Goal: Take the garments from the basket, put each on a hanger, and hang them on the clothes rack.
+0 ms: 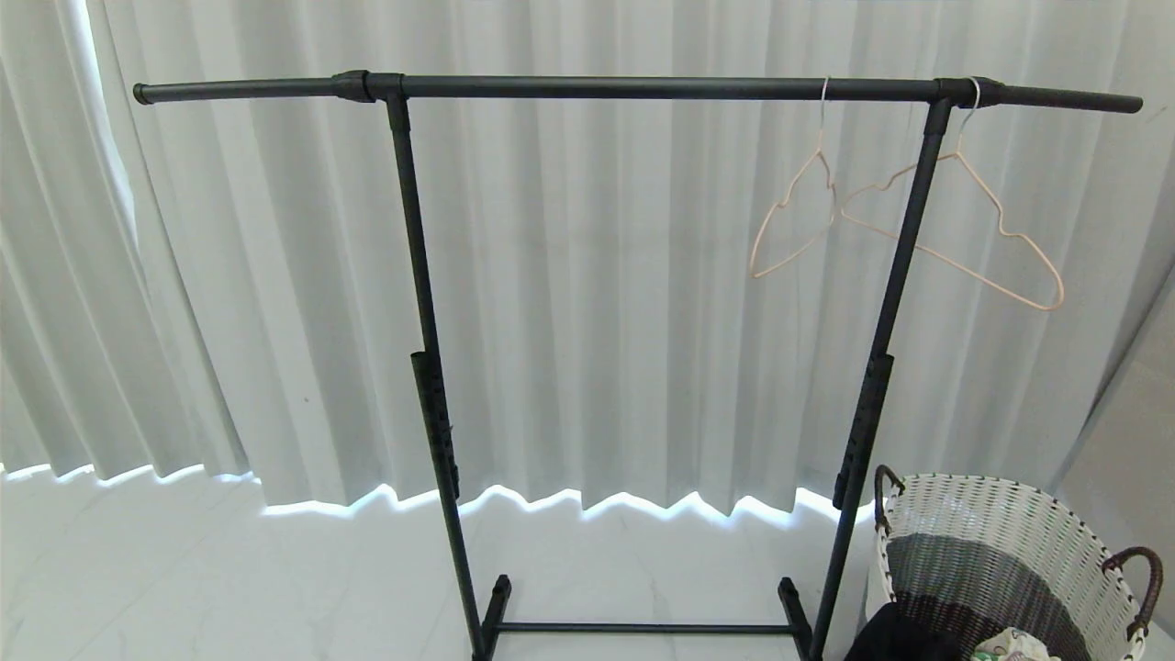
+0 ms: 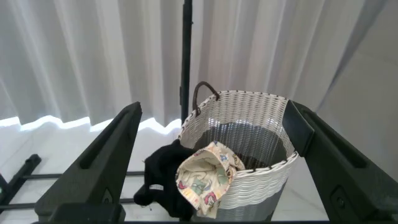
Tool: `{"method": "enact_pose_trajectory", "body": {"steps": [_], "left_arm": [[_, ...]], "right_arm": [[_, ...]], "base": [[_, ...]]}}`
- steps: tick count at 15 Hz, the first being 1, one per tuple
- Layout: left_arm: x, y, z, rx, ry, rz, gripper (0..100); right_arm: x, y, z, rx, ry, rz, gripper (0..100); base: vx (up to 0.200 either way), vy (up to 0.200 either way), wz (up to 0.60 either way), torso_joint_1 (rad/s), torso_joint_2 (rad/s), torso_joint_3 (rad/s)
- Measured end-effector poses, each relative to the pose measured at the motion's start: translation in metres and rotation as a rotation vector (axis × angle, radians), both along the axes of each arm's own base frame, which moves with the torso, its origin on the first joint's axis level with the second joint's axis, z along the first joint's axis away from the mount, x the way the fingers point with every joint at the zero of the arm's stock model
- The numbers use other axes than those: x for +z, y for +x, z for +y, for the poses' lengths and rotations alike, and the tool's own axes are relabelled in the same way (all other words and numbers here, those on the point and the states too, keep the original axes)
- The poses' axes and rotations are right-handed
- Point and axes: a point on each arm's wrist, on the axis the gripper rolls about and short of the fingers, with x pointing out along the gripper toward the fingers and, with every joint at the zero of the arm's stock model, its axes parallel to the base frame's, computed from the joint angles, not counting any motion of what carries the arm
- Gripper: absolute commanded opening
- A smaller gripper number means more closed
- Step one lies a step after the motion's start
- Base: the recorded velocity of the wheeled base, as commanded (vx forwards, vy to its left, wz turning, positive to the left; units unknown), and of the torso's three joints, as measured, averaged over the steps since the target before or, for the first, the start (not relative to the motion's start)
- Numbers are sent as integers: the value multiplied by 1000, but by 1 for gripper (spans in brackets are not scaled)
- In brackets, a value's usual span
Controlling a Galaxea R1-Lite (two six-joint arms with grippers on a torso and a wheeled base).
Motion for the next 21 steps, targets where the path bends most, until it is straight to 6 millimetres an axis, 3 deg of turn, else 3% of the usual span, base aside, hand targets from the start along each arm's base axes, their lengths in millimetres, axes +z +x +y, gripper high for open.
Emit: {"method": "enact_pose_trajectory", "body": {"steps": [5, 6, 8, 10, 13, 16, 19, 21], "left_arm": [[0, 0, 0, -1, 4, 0, 100], [0, 0, 0, -1, 7, 0, 100], [0, 0, 0, -1, 10, -1, 100], [0, 0, 0, -1, 8, -1, 100], [0, 0, 0, 0, -1, 0, 100], [0, 0, 0, -1, 6, 0, 100], [0, 0, 0, -1, 4, 0, 100], [0, 0, 0, -1, 4, 0, 100]], "right_arm": [[4, 0, 0, 2, 5, -30, 100], [12, -3, 0, 12, 26, -55, 100], [49, -11, 0, 40, 51, -110, 100], [78, -6, 0, 66, 23, -34, 100], [98, 35, 2, 96, -54, 202, 100], [98, 98, 5, 123, -165, 441, 100], [73, 160, 0, 135, -341, 675, 100], [46, 187, -9, 157, -447, 832, 100]], "base": [[0, 0, 0, 0, 0, 0], [0, 0, 0, 0, 0, 0], [0, 0, 0, 0, 0, 0], [0, 0, 0, 0, 0, 0], [0, 0, 0, 0, 0, 0], [0, 0, 0, 0, 0, 0], [0, 0, 0, 0, 0, 0], [0, 0, 0, 0, 0, 0]]}}
